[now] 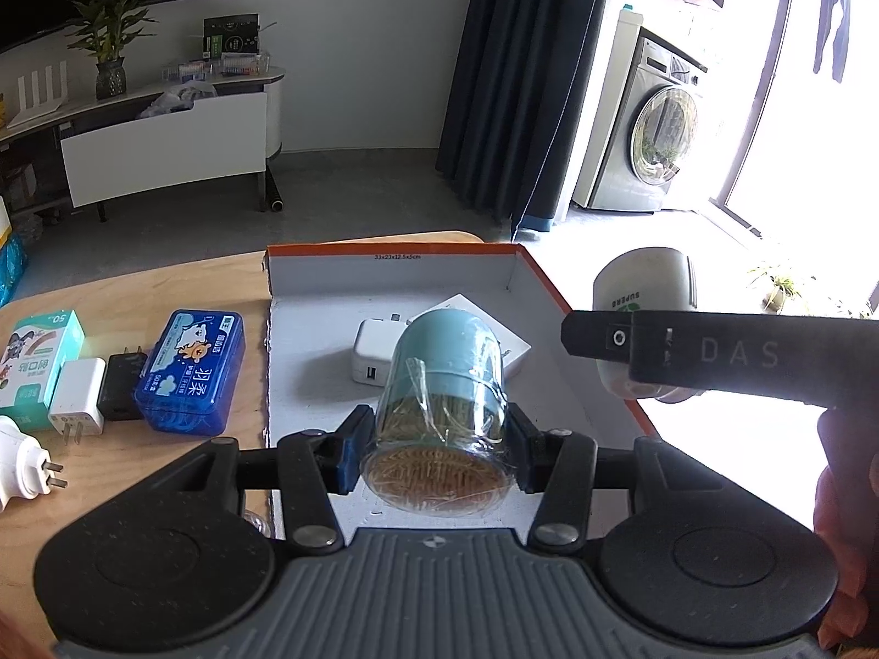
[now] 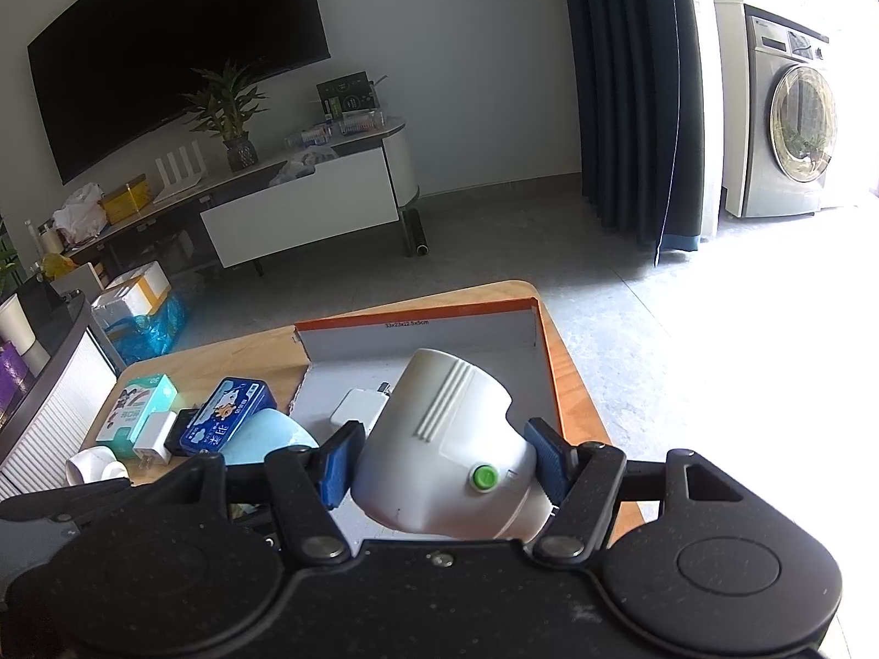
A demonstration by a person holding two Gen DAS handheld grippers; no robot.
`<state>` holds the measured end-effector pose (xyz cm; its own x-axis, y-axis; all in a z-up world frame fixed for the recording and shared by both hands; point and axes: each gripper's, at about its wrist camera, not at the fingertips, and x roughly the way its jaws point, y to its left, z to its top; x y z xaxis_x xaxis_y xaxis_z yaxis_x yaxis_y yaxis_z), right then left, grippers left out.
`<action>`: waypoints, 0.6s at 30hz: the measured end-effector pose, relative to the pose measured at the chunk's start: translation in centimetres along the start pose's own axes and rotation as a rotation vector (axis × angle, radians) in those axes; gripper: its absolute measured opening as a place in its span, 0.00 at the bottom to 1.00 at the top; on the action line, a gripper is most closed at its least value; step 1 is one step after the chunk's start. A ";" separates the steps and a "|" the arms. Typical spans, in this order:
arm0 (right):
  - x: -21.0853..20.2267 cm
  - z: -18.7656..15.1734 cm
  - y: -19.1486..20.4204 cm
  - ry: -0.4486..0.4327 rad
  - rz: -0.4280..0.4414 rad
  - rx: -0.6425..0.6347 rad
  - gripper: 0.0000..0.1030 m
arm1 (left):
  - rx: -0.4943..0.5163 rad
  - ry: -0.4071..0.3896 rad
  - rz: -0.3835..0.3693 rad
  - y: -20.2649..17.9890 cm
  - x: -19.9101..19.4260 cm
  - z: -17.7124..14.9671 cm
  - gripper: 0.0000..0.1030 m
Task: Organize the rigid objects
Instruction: 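Lower the toothpick jar and white device over the tray, then open the left tool to drop the jar while the right tool releases the white device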
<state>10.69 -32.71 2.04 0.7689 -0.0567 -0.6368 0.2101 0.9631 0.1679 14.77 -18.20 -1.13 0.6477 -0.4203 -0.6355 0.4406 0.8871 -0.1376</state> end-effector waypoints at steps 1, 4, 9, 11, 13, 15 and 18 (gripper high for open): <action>0.2 0.1 0.0 0.002 0.001 -0.001 0.75 | 0.000 0.000 -0.001 0.0 0.1 0.0 0.49; 0.9 0.5 -0.1 0.009 0.002 -0.001 0.75 | 0.001 0.004 -0.003 0.0 0.3 -0.1 0.49; 2.3 1.4 -0.1 0.019 0.003 -0.006 0.75 | 0.005 0.015 -0.006 0.0 0.8 -0.1 0.49; 2.6 1.5 -0.2 0.023 0.005 -0.006 0.75 | 0.006 0.020 -0.009 0.0 1.0 0.0 0.49; 3.3 1.8 -0.3 0.029 0.004 -0.007 0.75 | 0.008 0.025 -0.011 -0.1 1.3 0.1 0.49; 4.3 2.3 -0.4 0.036 -0.001 -0.018 0.75 | 0.008 0.027 -0.013 -0.1 1.4 0.1 0.49; 5.7 3.0 -0.3 0.045 -0.002 -0.027 0.75 | 0.008 0.032 -0.013 -0.1 1.7 0.1 0.49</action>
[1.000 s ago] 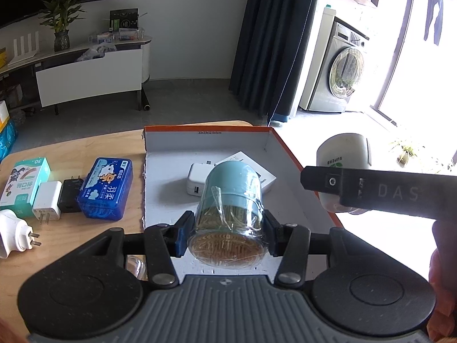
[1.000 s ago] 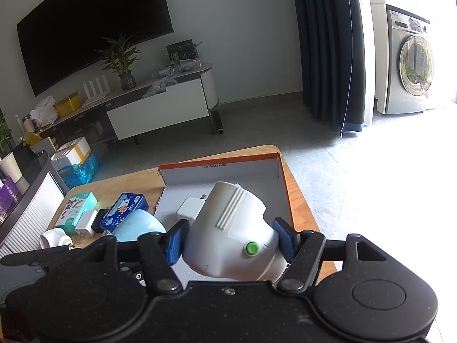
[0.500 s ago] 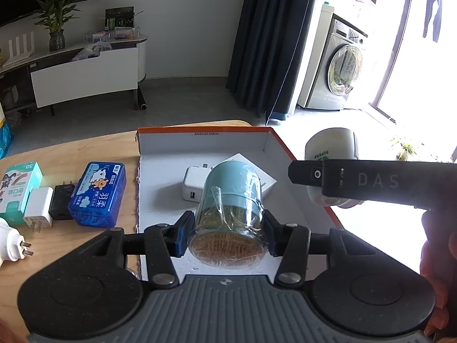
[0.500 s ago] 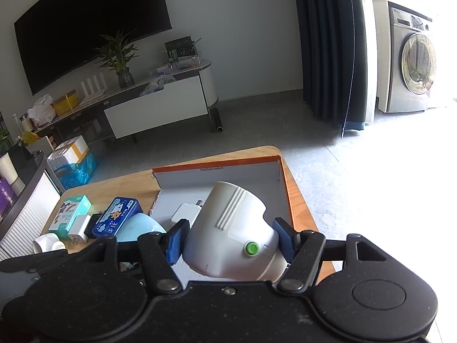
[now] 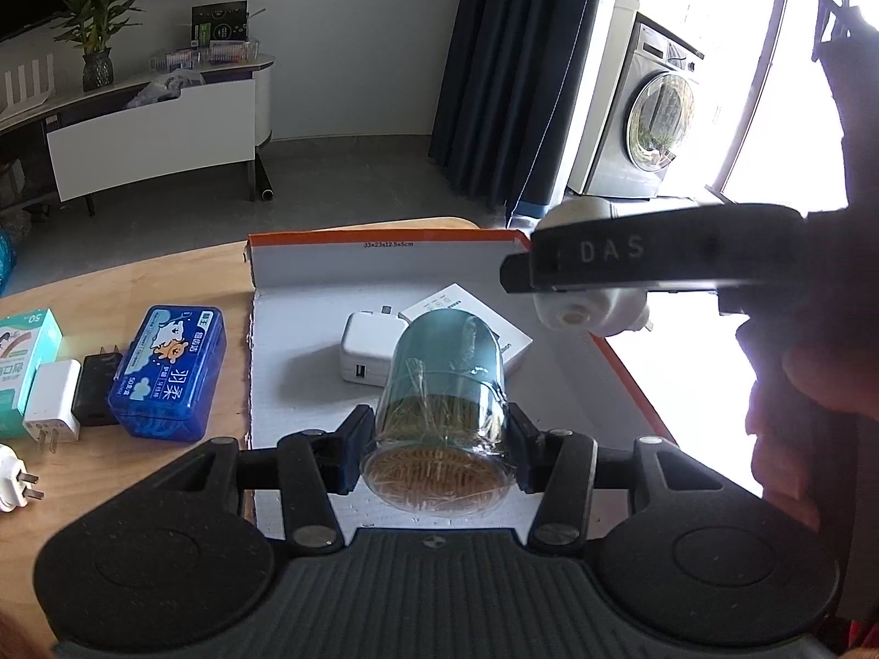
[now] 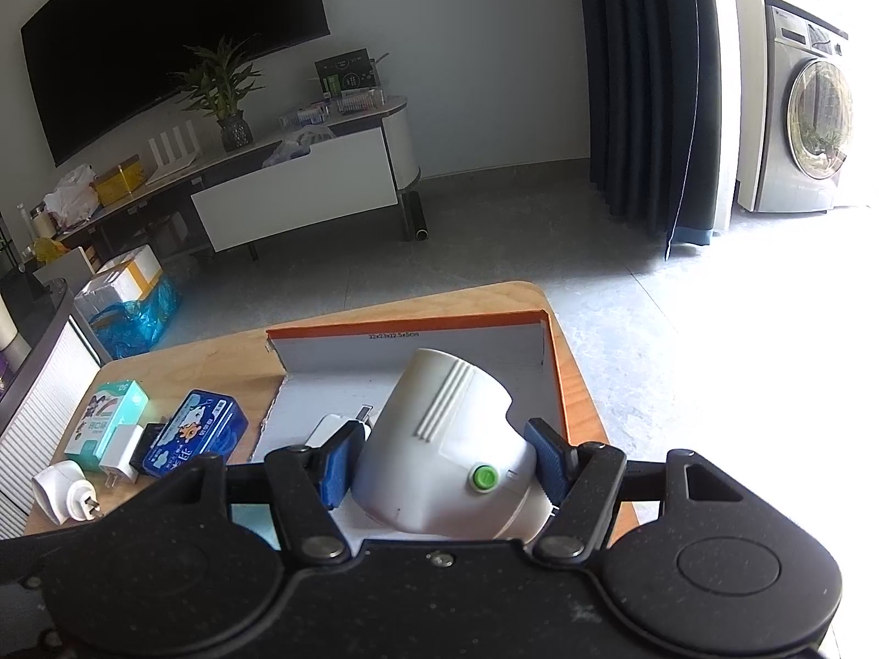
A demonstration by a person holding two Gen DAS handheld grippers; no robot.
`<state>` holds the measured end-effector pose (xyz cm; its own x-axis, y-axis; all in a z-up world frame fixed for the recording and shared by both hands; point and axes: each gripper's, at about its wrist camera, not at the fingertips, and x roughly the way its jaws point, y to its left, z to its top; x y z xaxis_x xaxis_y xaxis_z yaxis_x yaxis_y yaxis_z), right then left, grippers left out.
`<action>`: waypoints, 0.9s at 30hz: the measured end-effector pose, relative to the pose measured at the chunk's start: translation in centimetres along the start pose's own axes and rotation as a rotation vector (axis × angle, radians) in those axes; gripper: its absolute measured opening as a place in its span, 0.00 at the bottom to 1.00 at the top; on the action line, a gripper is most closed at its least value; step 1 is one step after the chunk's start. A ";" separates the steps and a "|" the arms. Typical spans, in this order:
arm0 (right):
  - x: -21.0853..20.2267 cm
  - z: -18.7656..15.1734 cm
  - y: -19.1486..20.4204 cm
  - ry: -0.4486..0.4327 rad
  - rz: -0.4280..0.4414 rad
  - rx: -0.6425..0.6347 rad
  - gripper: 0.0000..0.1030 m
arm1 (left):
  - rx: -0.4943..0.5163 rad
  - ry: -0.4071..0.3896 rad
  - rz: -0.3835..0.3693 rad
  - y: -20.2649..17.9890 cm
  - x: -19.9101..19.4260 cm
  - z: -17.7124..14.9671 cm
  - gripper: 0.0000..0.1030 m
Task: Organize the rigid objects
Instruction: 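Open the left tool to drop the jar while the right tool releases the white device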
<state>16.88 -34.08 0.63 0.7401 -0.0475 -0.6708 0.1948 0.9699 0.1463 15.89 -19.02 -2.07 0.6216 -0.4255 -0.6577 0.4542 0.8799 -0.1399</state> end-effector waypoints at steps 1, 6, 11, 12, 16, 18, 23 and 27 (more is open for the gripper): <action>0.4 0.4 0.0 -0.007 0.000 -0.008 0.75 | 0.001 0.003 0.001 0.0 0.1 0.0 0.49; 0.8 1.9 0.1 -0.115 -0.029 -0.032 0.79 | 0.005 0.010 -0.003 -0.2 0.2 0.0 0.49; -1.3 1.7 -0.5 -0.155 -0.013 -0.010 0.79 | 0.012 0.024 -0.028 -0.8 0.8 0.1 0.49; -1.7 1.5 -0.6 -0.158 -0.010 -0.010 0.79 | 0.013 0.031 -0.036 -1.0 1.1 0.0 0.49; -3.5 0.6 -0.9 -0.178 0.003 0.009 0.79 | 0.025 0.032 -0.047 -1.8 1.6 0.1 0.57; -4.3 0.3 -1.0 -0.180 0.008 0.010 0.79 | 0.023 0.018 -0.041 -1.8 1.2 0.1 0.64; -5.9 -0.3 -1.1 -0.182 0.022 0.027 0.79 | 0.004 0.008 -0.001 -0.9 -0.2 0.1 0.64; -6.4 -1.1 -0.1 -0.172 0.028 0.018 0.79 | -0.013 0.010 0.054 0.0 -1.6 0.1 0.70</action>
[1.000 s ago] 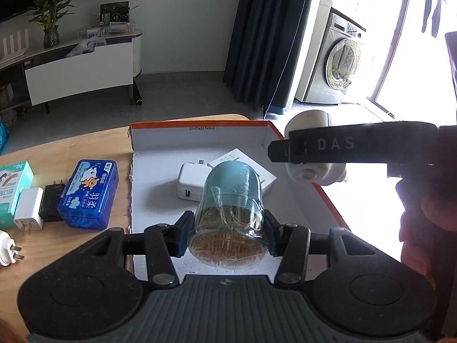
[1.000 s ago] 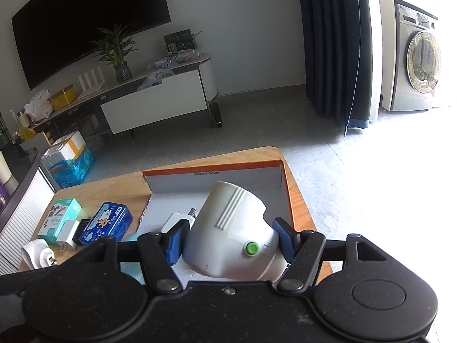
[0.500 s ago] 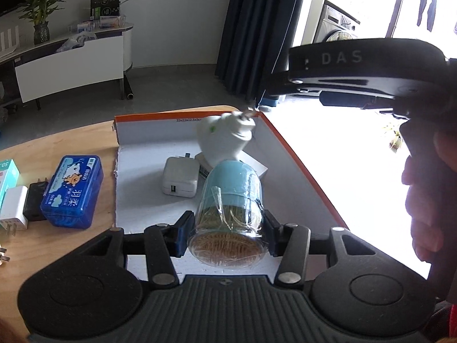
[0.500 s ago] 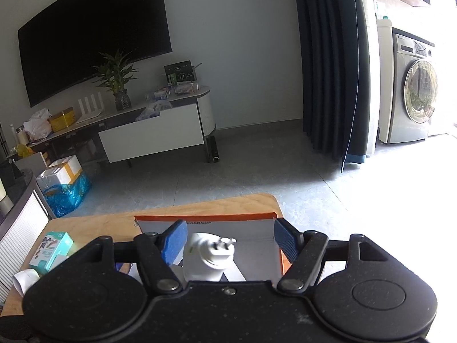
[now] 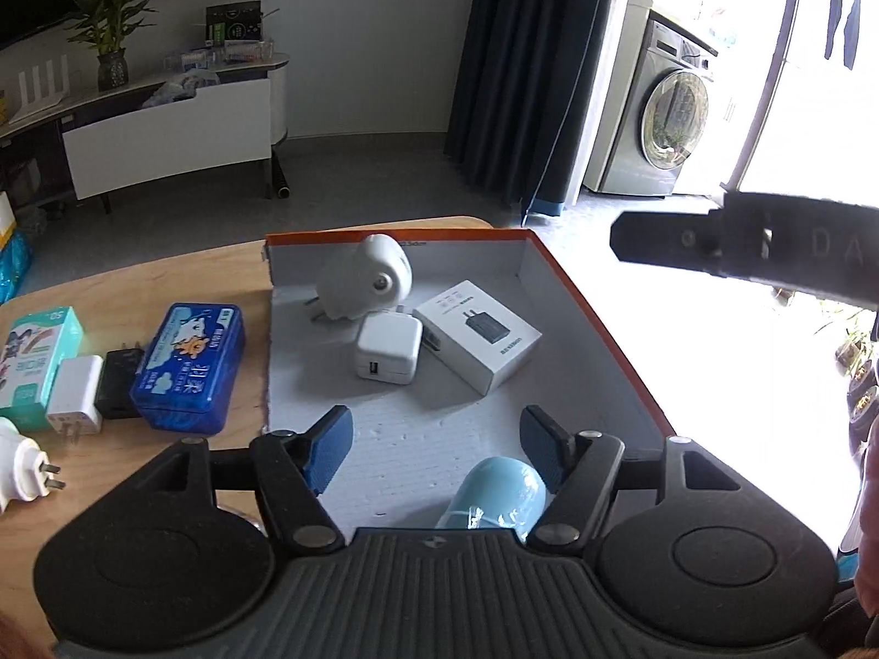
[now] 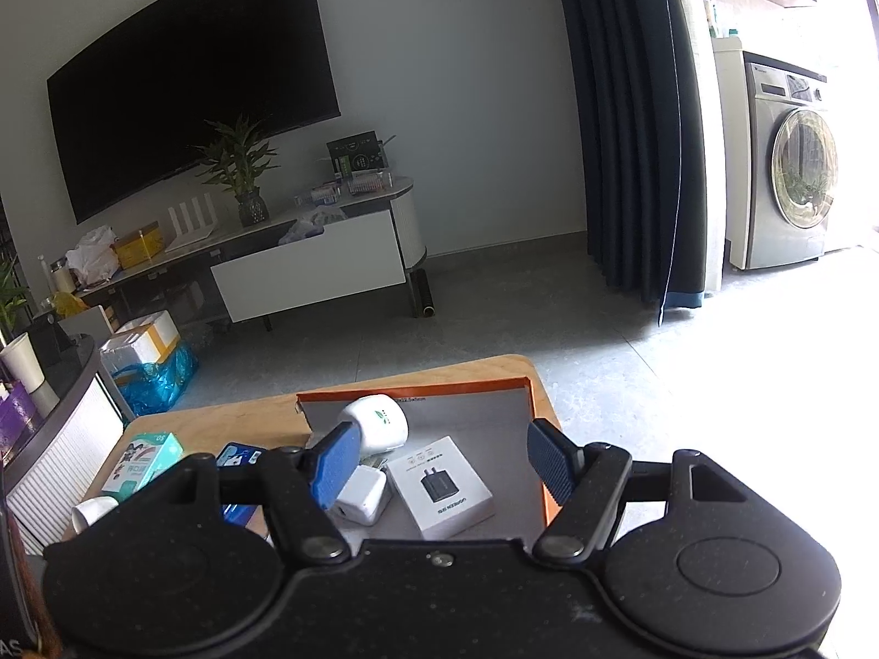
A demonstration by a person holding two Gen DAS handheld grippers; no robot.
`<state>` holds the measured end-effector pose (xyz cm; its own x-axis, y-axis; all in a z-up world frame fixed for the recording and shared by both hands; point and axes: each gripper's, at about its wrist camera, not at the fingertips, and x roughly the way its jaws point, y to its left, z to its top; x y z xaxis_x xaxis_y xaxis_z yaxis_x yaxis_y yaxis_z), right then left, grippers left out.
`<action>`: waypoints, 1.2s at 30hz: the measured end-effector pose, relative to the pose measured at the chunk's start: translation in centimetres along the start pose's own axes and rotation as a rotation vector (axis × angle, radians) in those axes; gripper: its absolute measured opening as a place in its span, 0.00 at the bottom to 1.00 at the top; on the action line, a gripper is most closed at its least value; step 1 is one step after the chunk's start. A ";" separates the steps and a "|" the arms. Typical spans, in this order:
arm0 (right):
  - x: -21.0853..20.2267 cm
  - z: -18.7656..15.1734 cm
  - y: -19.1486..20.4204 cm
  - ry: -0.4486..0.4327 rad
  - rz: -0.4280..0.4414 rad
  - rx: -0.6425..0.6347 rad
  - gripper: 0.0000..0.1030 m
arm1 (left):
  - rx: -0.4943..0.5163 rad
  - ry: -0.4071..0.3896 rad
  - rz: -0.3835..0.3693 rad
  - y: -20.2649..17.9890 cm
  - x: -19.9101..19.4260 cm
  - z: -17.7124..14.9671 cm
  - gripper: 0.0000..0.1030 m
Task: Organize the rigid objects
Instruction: 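Open the left tool to drop the jar while the right tool releases the white device, then withdraw both tools from the tray toward the items on the table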
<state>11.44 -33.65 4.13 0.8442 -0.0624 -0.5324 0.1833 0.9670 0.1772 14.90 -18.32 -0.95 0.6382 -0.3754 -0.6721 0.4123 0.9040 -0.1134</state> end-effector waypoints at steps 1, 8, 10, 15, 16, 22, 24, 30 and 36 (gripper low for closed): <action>-0.1 -0.2 0.2 0.006 0.005 0.002 0.79 | -0.003 0.002 0.012 0.3 -0.4 -0.1 0.71; -0.7 -1.6 2.1 0.043 0.038 0.004 0.80 | -0.046 -0.010 0.073 2.8 -2.8 -0.5 0.71; -0.8 -1.8 2.7 0.049 0.048 0.003 0.80 | -0.057 -0.014 0.088 3.2 -3.3 -0.5 0.71; -1.0 -2.4 4.3 0.066 0.067 -0.023 0.81 | -0.075 -0.025 0.116 4.1 -4.6 -0.8 0.71; -1.1 -2.7 4.6 0.070 0.072 -0.029 0.81 | -0.076 -0.026 0.119 4.2 -4.8 -0.8 0.72; -1.3 -3.2 6.1 0.083 0.086 -0.054 0.82 | -0.091 -0.034 0.137 5.2 -5.7 -1.2 0.73; -1.3 -3.4 6.5 0.087 0.089 -0.054 0.82 | -0.096 -0.037 0.142 5.7 -5.9 -1.4 0.73; -1.0 -3.9 7.9 0.104 0.106 -0.073 0.83 | -0.120 -0.040 0.156 7.1 -6.6 -2.0 0.73; -0.5 -4.7 9.6 0.132 0.131 -0.103 0.83 | -0.152 -0.041 0.177 9.0 -7.3 -2.8 0.73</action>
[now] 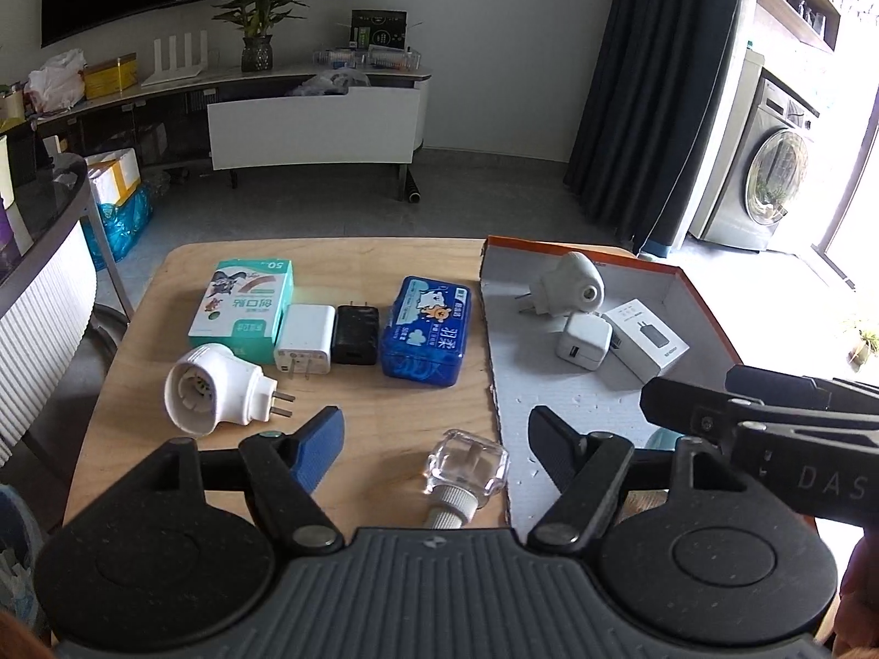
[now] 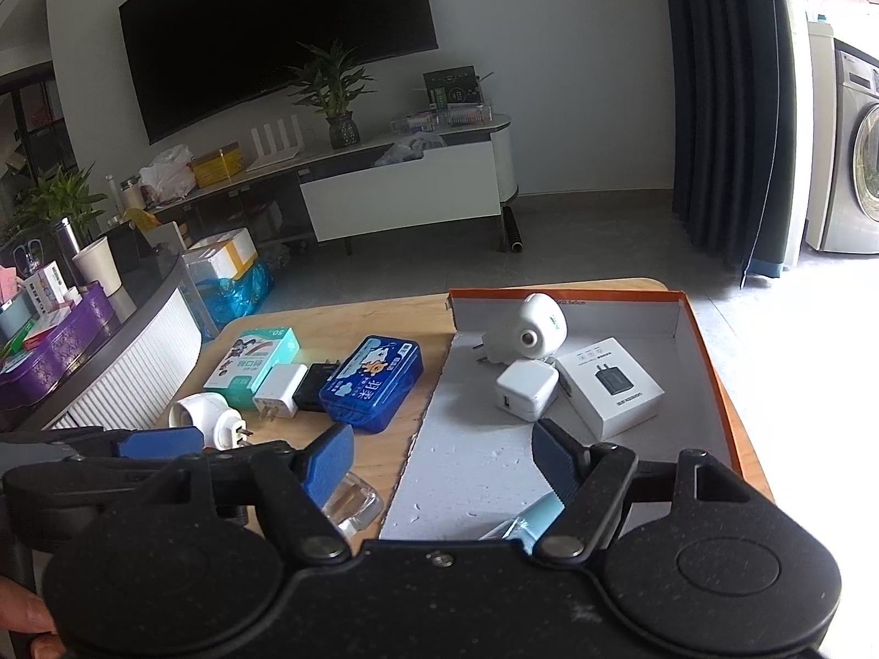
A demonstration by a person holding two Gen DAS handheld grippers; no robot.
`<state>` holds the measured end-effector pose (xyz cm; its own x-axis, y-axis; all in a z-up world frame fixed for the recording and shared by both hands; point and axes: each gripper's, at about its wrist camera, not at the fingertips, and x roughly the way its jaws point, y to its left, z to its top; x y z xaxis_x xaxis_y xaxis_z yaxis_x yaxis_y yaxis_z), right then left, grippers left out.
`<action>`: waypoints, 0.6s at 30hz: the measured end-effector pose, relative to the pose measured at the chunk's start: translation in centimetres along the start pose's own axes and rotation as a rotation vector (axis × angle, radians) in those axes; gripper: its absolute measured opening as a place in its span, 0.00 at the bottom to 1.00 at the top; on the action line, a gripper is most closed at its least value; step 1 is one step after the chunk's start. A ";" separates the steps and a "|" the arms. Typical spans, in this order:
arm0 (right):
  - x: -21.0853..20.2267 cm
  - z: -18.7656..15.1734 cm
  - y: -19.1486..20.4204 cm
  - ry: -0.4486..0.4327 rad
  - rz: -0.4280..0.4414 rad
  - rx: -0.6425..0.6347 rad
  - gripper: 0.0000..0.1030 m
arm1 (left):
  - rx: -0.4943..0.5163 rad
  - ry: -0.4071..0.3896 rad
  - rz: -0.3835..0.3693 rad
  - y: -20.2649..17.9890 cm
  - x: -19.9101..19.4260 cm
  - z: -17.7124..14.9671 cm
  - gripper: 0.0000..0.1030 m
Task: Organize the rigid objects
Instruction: 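Withdraw both tools from the tray toward the items on the table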
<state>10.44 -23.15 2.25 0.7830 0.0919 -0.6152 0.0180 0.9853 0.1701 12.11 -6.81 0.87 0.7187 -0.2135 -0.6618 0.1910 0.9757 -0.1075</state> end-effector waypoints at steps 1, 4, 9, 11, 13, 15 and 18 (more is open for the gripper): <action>0.2 -0.1 0.3 0.005 0.005 -0.004 0.83 | -0.004 0.000 0.004 0.4 -0.1 -0.1 0.73; 0.6 -0.3 1.3 0.018 0.021 -0.015 0.83 | -0.017 0.005 0.020 1.5 -0.2 -0.3 0.73; 1.4 -0.8 2.9 0.041 0.045 -0.039 0.83 | -0.043 0.012 0.042 3.2 -0.4 -0.7 0.73; 1.8 -0.9 3.5 0.051 0.053 -0.049 0.83 | -0.053 0.015 0.050 3.8 -0.4 -0.8 0.73; 2.1 -1.1 4.1 0.060 0.062 -0.059 0.83 | -0.064 0.017 0.057 4.5 -0.5 -1.0 0.73; 2.4 -1.4 4.5 0.072 0.067 -0.069 0.83 | -0.073 0.019 0.063 4.9 -0.4 -1.1 0.73; 3.0 -1.9 5.0 0.094 0.072 -0.075 0.83 | -0.086 0.023 0.074 6.0 -0.3 -1.6 0.74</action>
<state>11.69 -17.68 -0.24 0.7191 0.1723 -0.6733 -0.0857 0.9834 0.1602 12.00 -0.84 -0.74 0.7131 -0.1401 -0.6869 0.0791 0.9897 -0.1197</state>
